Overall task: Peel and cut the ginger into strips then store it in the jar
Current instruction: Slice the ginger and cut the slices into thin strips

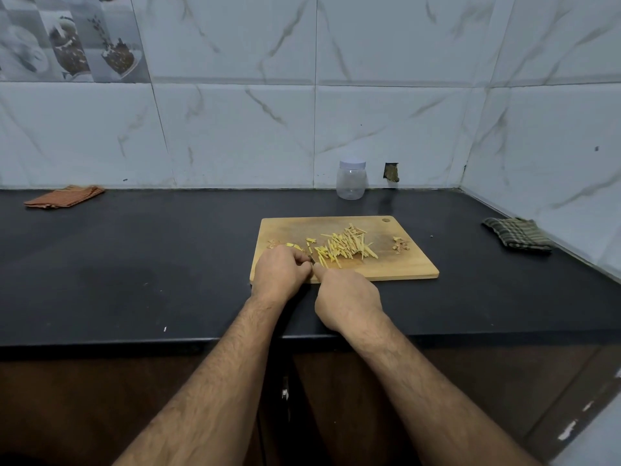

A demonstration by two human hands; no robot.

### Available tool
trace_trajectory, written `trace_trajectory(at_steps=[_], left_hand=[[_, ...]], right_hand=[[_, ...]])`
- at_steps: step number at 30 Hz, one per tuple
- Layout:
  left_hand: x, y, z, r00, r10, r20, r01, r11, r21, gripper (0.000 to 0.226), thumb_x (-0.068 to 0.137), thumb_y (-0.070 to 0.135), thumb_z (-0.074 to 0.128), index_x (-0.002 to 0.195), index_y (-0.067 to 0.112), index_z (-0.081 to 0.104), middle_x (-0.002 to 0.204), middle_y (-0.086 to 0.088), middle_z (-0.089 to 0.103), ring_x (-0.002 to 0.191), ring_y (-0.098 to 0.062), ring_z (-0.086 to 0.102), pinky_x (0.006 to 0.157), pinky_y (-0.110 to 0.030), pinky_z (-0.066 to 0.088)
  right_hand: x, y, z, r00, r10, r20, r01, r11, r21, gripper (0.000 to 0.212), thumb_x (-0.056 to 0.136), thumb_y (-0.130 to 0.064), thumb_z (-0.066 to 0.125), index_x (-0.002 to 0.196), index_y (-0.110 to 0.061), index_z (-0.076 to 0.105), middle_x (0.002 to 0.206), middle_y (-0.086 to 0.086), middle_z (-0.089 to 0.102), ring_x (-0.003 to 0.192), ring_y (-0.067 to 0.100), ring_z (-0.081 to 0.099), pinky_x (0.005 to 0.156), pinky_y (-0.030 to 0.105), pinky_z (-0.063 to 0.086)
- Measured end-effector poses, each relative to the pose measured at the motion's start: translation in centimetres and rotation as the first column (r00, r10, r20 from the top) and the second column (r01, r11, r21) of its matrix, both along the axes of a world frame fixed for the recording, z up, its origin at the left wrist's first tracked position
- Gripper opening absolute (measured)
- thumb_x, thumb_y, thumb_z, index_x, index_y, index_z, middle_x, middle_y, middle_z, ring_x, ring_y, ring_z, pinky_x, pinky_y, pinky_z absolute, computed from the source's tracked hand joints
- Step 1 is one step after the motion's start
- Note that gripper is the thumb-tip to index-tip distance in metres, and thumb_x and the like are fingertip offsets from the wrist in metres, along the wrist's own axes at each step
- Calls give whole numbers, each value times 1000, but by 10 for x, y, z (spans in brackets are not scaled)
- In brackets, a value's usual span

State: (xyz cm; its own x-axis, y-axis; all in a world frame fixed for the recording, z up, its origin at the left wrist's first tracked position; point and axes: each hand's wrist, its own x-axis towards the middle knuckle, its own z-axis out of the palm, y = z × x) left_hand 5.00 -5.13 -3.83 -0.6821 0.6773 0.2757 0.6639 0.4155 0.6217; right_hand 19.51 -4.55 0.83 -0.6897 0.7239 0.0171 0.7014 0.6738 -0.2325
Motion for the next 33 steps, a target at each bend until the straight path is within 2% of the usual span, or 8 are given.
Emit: trace_trajectory(at_steps=[4,7,16,24,29,33], left_hand=[[1,-1,1,1000,12,5,-12,1000,2,19,86,24,64,96,28,79,99,11,75,92,-11,65,77,-27,53],[4,-2,1,1000,23,7,-23,1000,-1,20,85,23,63,96,28,79,99,11,75,93,-13,65,79,-30,55],[8,-4,5,999,32,7,-32,999,-14,21,85,24,63,98,28,78,97,9,75,89,-12,65,76,-29,55],[10,-7,8,999,37,28,-37,999,-5,18,87,26,64,99,28,78,98,11,73,88,-9,61,69,-24,45],[4,-7,6,999,-1,39,0,1000,19,10,89,25,68,90,24,77,99,7,74,93,-12,63,80,-27,51],[1,-7,5,999,-9,42,8,1000,27,10,90,24,68,86,23,77,94,6,74,89,-13,64,79,-28,52]], right_hand=[[13,-7,-1,1000,13,0,-13,1000,6,60,96,-8,45,151,-32,35,133,6,58,120,25,55,86,35,46],[20,-11,-2,1000,17,21,-17,1000,7,61,95,-8,47,150,-31,35,130,8,59,117,26,56,81,34,45],[23,-13,-2,999,8,35,-9,1000,23,63,95,-8,49,151,-31,33,132,8,58,118,26,56,84,35,46],[19,2,4,999,-44,-7,44,999,13,64,96,-10,45,154,-32,31,133,5,60,118,25,58,86,36,51],[22,2,3,996,-28,-85,26,999,-23,64,94,-9,44,153,-32,33,133,5,60,119,25,57,89,37,51],[18,2,2,991,0,-132,-6,999,-43,63,96,-11,43,153,-33,32,132,4,61,118,25,57,87,36,49]])
